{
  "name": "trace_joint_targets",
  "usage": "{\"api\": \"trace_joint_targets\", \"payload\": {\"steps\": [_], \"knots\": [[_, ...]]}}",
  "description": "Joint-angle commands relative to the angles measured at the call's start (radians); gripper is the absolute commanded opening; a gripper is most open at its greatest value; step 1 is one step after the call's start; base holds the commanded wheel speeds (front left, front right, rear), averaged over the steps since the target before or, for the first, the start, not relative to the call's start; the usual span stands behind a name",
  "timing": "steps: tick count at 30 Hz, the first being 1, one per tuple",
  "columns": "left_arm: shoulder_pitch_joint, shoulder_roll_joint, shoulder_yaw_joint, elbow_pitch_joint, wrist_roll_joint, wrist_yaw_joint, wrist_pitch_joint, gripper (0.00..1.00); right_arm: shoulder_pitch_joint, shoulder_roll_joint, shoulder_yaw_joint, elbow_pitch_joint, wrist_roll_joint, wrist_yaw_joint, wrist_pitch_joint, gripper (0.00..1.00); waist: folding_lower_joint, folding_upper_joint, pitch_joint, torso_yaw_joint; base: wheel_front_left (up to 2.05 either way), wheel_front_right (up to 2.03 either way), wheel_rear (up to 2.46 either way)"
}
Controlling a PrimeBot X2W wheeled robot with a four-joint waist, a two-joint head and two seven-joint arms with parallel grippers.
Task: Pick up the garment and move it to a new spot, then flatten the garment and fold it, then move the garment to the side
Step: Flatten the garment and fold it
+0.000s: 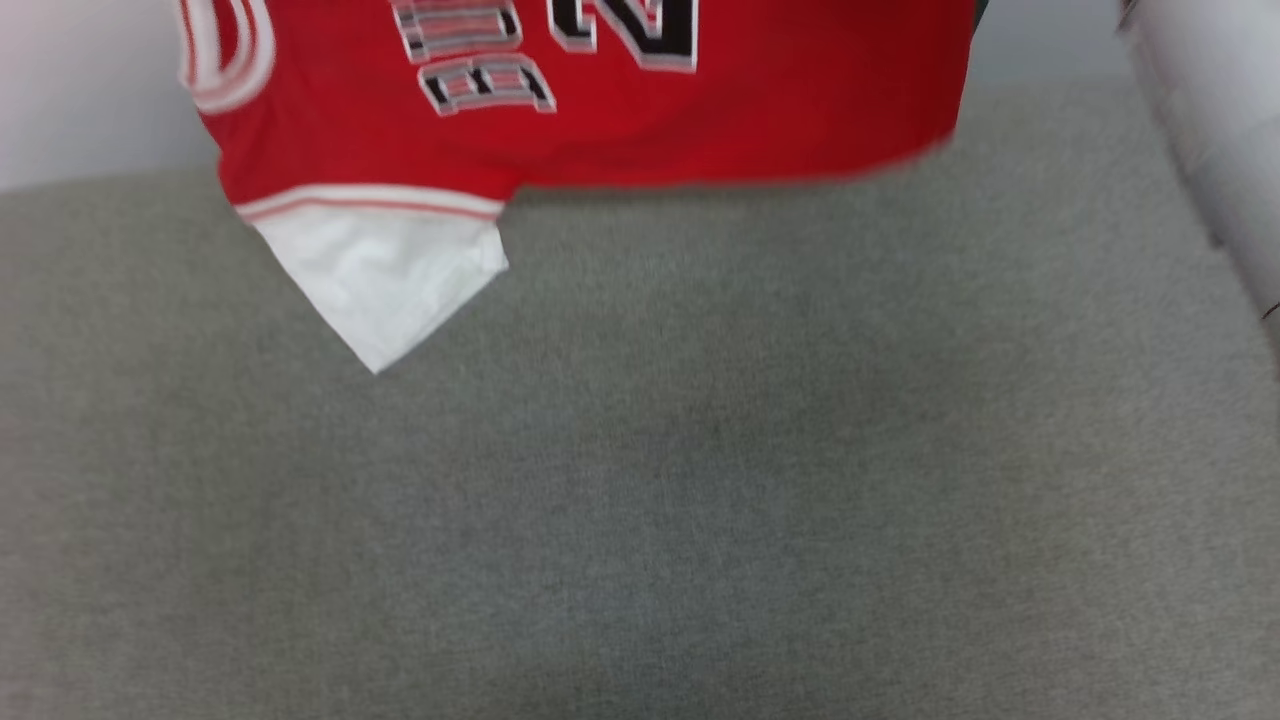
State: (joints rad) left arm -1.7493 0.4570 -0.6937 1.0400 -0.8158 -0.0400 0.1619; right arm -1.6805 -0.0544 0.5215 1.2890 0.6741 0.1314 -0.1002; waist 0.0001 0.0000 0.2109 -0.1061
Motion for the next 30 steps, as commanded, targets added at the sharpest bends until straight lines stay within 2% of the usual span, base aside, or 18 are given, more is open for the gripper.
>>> {"api": "trace_joint_targets", "payload": {"steps": [1,12,16,23,27,30], "knots": [[-0.049,-0.014,0.002,0.01,0.007,-0.005,-0.013,0.0,-0.039,-0.018,-0.015,0.001,-0.02,-0.001,-0.038,0.0,-0.0001,0.0,0.144,0.002,0.0,0.0,0.0],[-0.31,-0.087,-0.001,0.048,0.053,0.006,-0.135,0.0,-0.18,-0.092,-0.121,0.001,-0.121,-0.001,-0.163,0.0,-0.0001,0.0,0.384,0.044,0.0,0.0,0.0],[-0.405,-0.117,0.001,0.073,0.058,-0.005,-0.174,0.0,-0.214,-0.12,-0.216,-0.068,-0.181,-0.001,-0.165,0.0,-0.0001,0.0,0.453,0.061,0.0,0.0,0.0],[-0.487,-0.187,0.003,0.134,0.051,-0.025,-0.216,0.0,-0.16,-0.098,-0.388,-0.158,-0.321,-0.001,-0.164,0.0,-0.0001,0.0,0.511,0.094,0.0,0.0,0.0],[-0.468,-0.212,-0.002,0.168,0.041,-0.05,-0.232,0.0,-0.133,-0.051,-0.427,-0.155,-0.371,-0.001,-0.164,0.0,-0.0001,0.0,0.516,0.101,0.0,0.0,0.0],[-0.413,-0.211,-0.021,0.194,0.046,-0.066,-0.229,0.0,-0.097,-0.021,-0.401,-0.109,-0.365,-0.001,-0.163,0.0,-0.0001,0.0,0.498,0.097,0.0,0.0,0.0]]}}
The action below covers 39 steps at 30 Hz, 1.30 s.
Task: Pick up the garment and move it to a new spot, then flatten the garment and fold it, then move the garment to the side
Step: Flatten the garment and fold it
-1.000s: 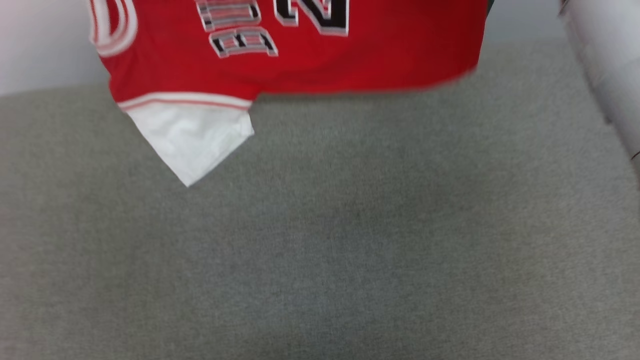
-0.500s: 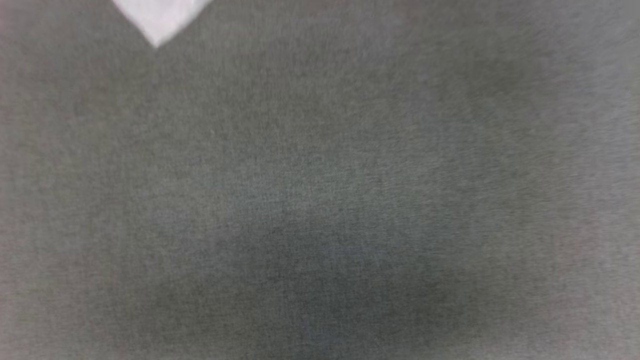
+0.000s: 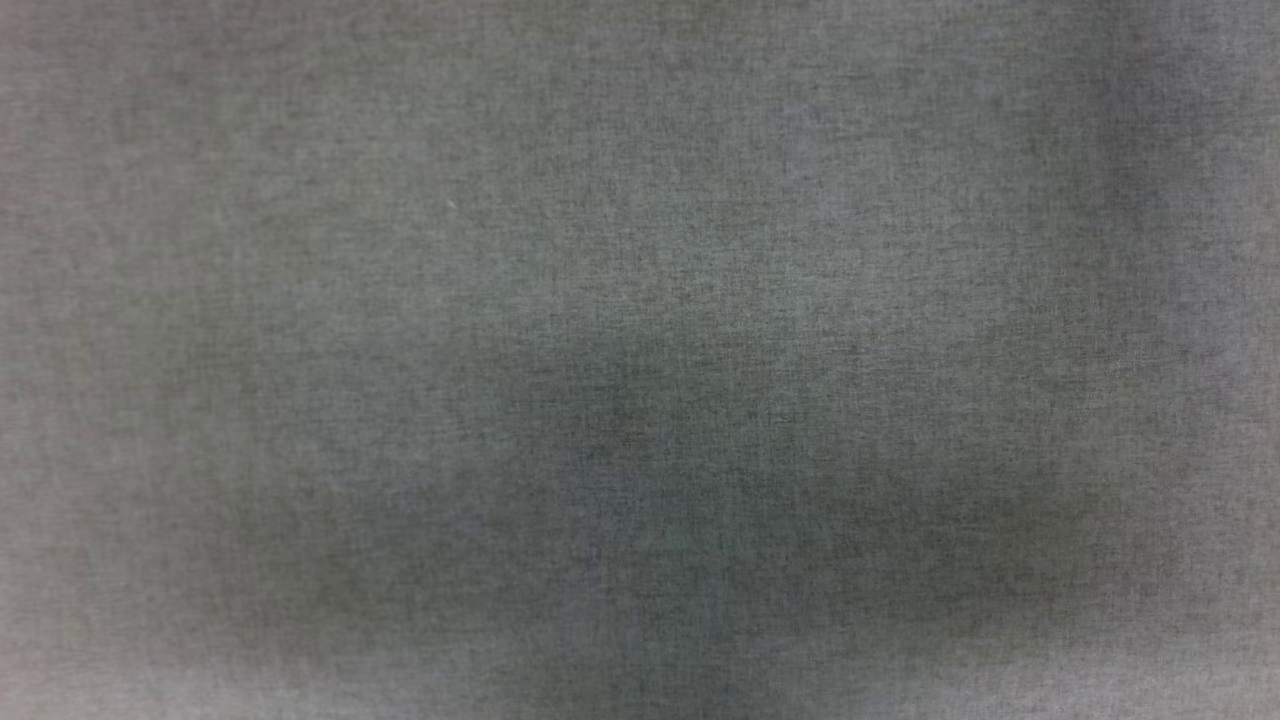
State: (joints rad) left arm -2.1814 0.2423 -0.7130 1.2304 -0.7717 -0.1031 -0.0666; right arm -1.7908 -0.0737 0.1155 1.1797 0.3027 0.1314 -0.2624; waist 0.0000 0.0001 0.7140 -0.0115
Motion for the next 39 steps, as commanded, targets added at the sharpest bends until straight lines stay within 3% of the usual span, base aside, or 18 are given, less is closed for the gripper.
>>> {"api": "trace_joint_targets", "payload": {"steps": [1,5,7,13,18,23,28,33,36,39], "knots": [[0.035,0.002,-0.005,0.006,0.0,-0.007,-0.009,0.0,0.018,0.004,0.017,0.009,0.013,-0.001,0.002,0.0,0.0,-0.0001,-0.014,0.002,0.0,0.0,0.0],[0.158,0.015,-0.044,0.031,0.006,-0.021,0.028,0.0,0.095,0.023,0.088,0.03,0.082,-0.001,0.054,0.0,0.0,-0.0001,-0.081,-0.015,0.0,0.0,0.0],[0.254,0.023,-0.069,0.038,0.018,-0.024,0.034,0.0,0.165,0.025,0.171,-0.01,0.137,-0.001,0.083,0.0,0.0,-0.0001,-0.136,-0.02,0.0,0.0,0.0],[0.529,0.054,-0.07,0.045,-0.029,-0.027,-0.004,0.0,0.405,0.024,0.384,-0.111,0.296,-0.001,0.179,0.0,0.0,-0.0001,-0.337,-0.028,0.0,0.0,0.0],[0.756,0.077,-0.085,0.015,-0.06,-0.028,-0.044,0.0,0.578,0.021,0.485,-0.172,0.363,-0.001,0.214,0.0,0.0,-0.0001,-0.48,-0.024,0.0,0.0,0.0],[0.973,0.117,-0.103,-0.06,-0.092,-0.028,-0.075,0.0,0.755,-0.04,0.575,-0.272,0.412,-0.001,0.256,0.0,0.0,-0.0001,-0.588,-0.007,0.0,0.0,0.0],[1.165,0.172,-0.11,-0.174,-0.11,-0.02,-0.108,0.0,0.929,-0.146,0.608,-0.42,0.469,-0.001,0.314,0.0,0.0,-0.0001,-0.652,0.009,0.0,0.0,0.0],[1.375,0.285,-0.103,-0.382,-0.134,0.068,-0.107,0.0,1.094,-0.278,0.587,-0.622,0.516,-0.001,0.397,0.0,0.0,-0.0001,-0.669,0.015,0.0,0.0,0.0],[1.53,0.369,-0.085,-0.586,-0.162,0.163,-0.096,0.0,1.201,-0.344,0.525,-0.726,0.512,-0.001,0.433,0.0,0.0,-0.0001,-0.67,0.018,0.0,0.0,0.0],[1.686,0.466,-0.061,-0.834,-0.189,0.289,-0.084,0.0,1.309,-0.388,0.428,-0.816,0.489,-0.001,0.465,0.0,0.0,-0.0001,-0.665,0.023,0.0,0.0,0.0]]}}
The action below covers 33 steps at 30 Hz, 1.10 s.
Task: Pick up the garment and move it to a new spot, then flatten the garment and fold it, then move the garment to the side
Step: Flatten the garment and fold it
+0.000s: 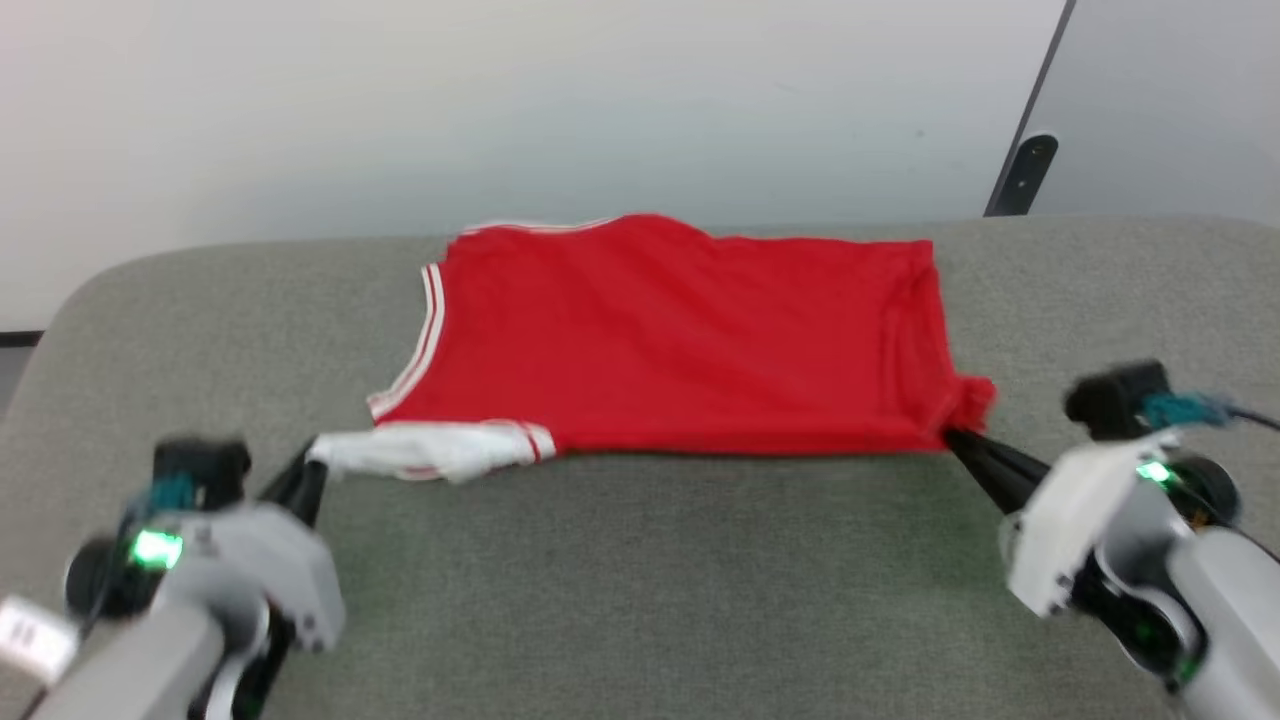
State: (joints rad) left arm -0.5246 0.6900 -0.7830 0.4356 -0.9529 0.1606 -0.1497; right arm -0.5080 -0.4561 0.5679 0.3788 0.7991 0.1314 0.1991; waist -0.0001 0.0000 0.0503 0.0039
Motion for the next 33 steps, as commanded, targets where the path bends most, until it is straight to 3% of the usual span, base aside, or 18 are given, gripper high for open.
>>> {"api": "trace_joint_targets", "payload": {"steps": [1,6,10,11,15,18,21,25,31,33], "knots": [[0.077,0.053,0.015,-0.118,-0.014,0.066,0.002,0.0,0.064,-0.01,-0.056,-0.044,-0.019,-0.001,0.015,0.0,0.0001,0.0,0.002,0.009,0.0,0.0,0.0],[0.277,0.163,0.018,-0.466,-0.033,0.246,0.03,0.0,0.245,0.014,-0.237,-0.171,-0.078,-0.001,0.092,0.0,0.0001,0.0,0.017,0.016,0.0,0.0,0.0],[0.403,0.186,0.028,-0.654,-0.056,0.378,0.014,0.0,0.368,0.054,-0.347,-0.274,-0.129,-0.001,0.181,0.0,0.0001,0.0,0.034,0.013,0.0,0.0,0.0],[0.403,0.186,0.028,-0.654,-0.056,0.378,0.014,0.0,0.368,0.054,-0.347,-0.274,-0.129,-0.001,0.181,0.0,0.0001,0.0,0.034,0.013,0.0,0.0,0.0],[0.503,0.182,0.033,-0.768,-0.072,0.466,-0.021,0.0,0.474,0.093,-0.429,-0.382,-0.168,-0.001,0.276,0.0,0.0001,0.0,0.058,0.011,0.0,0.0,0.0],[0.543,0.191,0.04,-0.819,-0.074,0.505,-0.037,0.0,0.518,0.117,-0.489,-0.448,-0.197,-0.001,0.318,0.0,0.0001,0.0,0.078,0.009,0.0,0.0,0.0],[0.53,0.231,0.047,-0.844,-0.058,0.514,-0.022,0.0,0.515,0.139,-0.53,-0.487,-0.233,-0.001,0.348,0.0,0.0001,0.0,0.095,0.008,0.0,0.0,0.0],[0.459,0.289,0.064,-0.859,-0.044,0.492,0.031,0.0,0.449,0.151,-0.546,-0.501,-0.274,-0.001,0.387,0.0,0.0001,0.0,0.123,-0.001,0.0,0.0,0.0],[0.281,0.334,0.07,-0.802,-0.001,0.403,0.134,0.0,0.317,0.147,-0.533,-0.449,-0.305,-0.001,0.437,0.0,0.0001,0.0,0.171,-0.012,0.0,0.0,0.0],[0.213,0.311,0.063,-0.768,0.011,0.363,0.161,0.0,0.27,0.14,-0.522,-0.418,-0.318,-0.001,0.443,0.0,0.0001,0.0,0.188,-0.014,0.0,0.0,0.0]]}}
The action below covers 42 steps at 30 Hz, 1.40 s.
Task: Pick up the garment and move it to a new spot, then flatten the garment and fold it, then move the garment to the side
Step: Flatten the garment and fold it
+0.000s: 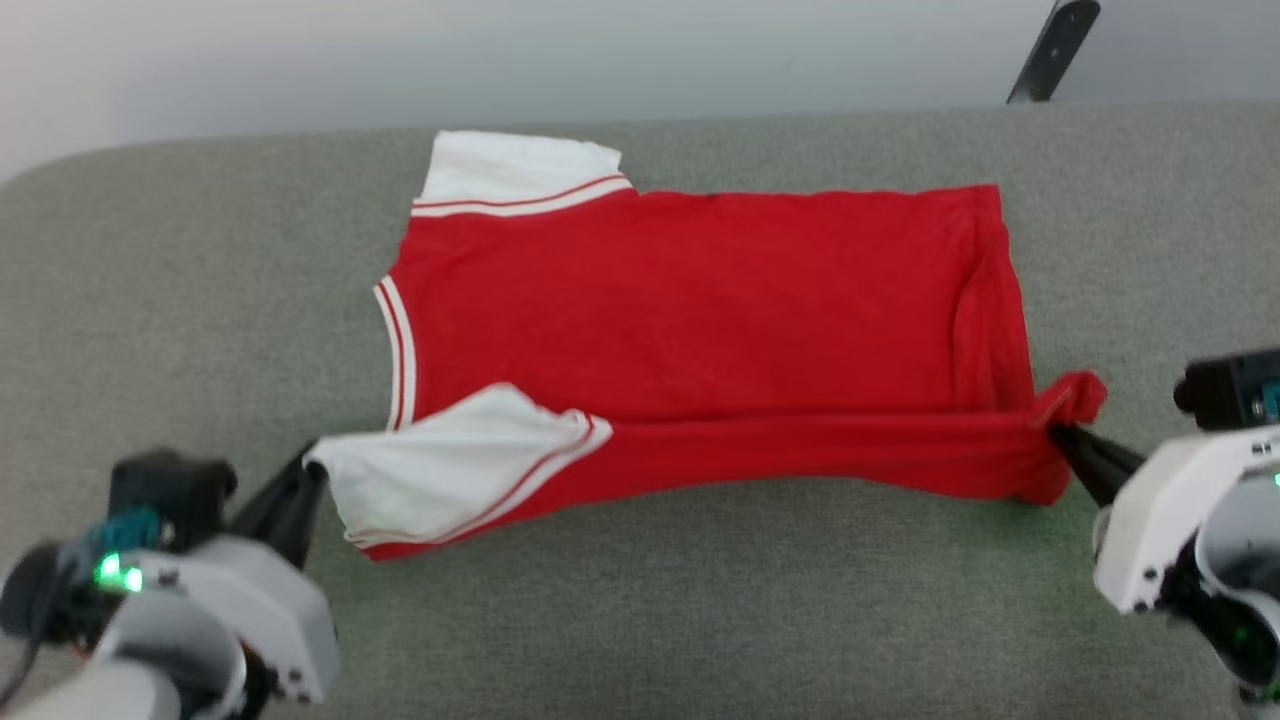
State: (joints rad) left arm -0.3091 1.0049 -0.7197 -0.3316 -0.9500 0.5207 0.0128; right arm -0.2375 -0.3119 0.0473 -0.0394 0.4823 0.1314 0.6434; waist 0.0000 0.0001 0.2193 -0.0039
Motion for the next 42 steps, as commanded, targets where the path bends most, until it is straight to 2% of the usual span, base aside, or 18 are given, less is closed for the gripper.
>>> {"api": "trace_joint_targets", "payload": {"steps": [1,9,14,18,23,26,31,36,37,39,40,42], "knots": [[-0.033,-0.006,-0.005,0.025,0.016,-0.014,0.015,0.0,-0.028,-0.001,0.008,0.017,0.001,-0.001,0.002,0.0,0.0,-0.0001,0.03,-0.01,0.0,0.0,0.0],[-0.249,-0.124,-0.065,0.231,0.055,-0.15,0.118,0.0,-0.202,-0.022,0.07,0.19,-0.01,-0.001,0.017,0.0,0.0,-0.0001,0.092,-0.016,0.0,0.0,0.0],[-0.327,-0.181,-0.097,0.362,0.052,-0.221,0.17,0.0,-0.275,-0.022,0.115,0.287,-0.006,-0.001,0.082,0.0,0.0,-0.0001,0.12,-0.02,0.0,0.0,0.0],[-0.38,-0.224,-0.11,0.453,0.008,-0.278,0.242,0.0,-0.324,-0.016,0.154,0.346,-0.011,-0.001,0.144,0.0,0.0,-0.0001,0.138,-0.018,0.0,0.0,0.0],[-0.44,-0.272,-0.121,0.562,-0.093,-0.328,0.407,0.0,-0.366,-0.008,0.196,0.407,-0.014,-0.001,0.243,0.0,0.0,-0.0001,0.156,-0.015,0.0,0.0,0.0],[-0.467,-0.291,-0.14,0.625,-0.147,-0.328,0.542,0.0,-0.386,0.004,0.207,0.433,-0.018,-0.001,0.292,0.0,0.0,-0.0001,0.169,-0.016,0.0,0.0,0.0],[-0.498,-0.313,-0.173,0.71,-0.218,-0.292,0.754,0.0,-0.41,0.017,0.217,0.463,-0.029,-0.001,0.352,0.0,0.0,-0.0001,0.184,-0.018,0.0,0.0,0.0],[-0.539,-0.327,-0.199,0.735,-0.23,-0.283,0.864,0.0,-0.41,0.042,0.215,0.499,-0.046,-0.001,0.413,0.0,0.0,-0.0001,0.178,-0.017,0.0,0.0,0.0],[-0.548,-0.327,-0.201,0.734,-0.226,-0.286,0.868,0.11,-0.409,0.05,0.212,0.502,-0.048,-0.001,0.411,0.0,0.0,-0.0001,0.175,-0.018,0.0,0.0,0.0],[-0.564,-0.32,-0.204,0.733,-0.219,-0.277,0.884,0.87,-0.405,0.058,0.213,0.514,-0.061,-0.001,0.412,0.0,0.0,-0.0001,0.165,-0.016,0.0,0.0,0.0],[-0.572,-0.31,-0.208,0.731,-0.211,-0.272,0.889,1.0,-0.402,0.061,0.213,0.521,-0.066,-0.001,0.411,0.0,0.0,-0.0001,0.158,-0.015,0.0,0.0,0.0],[-0.601,-0.291,-0.195,0.716,-0.196,-0.262,0.88,1.0,-0.396,0.069,0.213,0.531,-0.075,-0.001,0.41,0.0,0.0,-0.0001,0.146,-0.012,0.0,0.0,0.0]]}}
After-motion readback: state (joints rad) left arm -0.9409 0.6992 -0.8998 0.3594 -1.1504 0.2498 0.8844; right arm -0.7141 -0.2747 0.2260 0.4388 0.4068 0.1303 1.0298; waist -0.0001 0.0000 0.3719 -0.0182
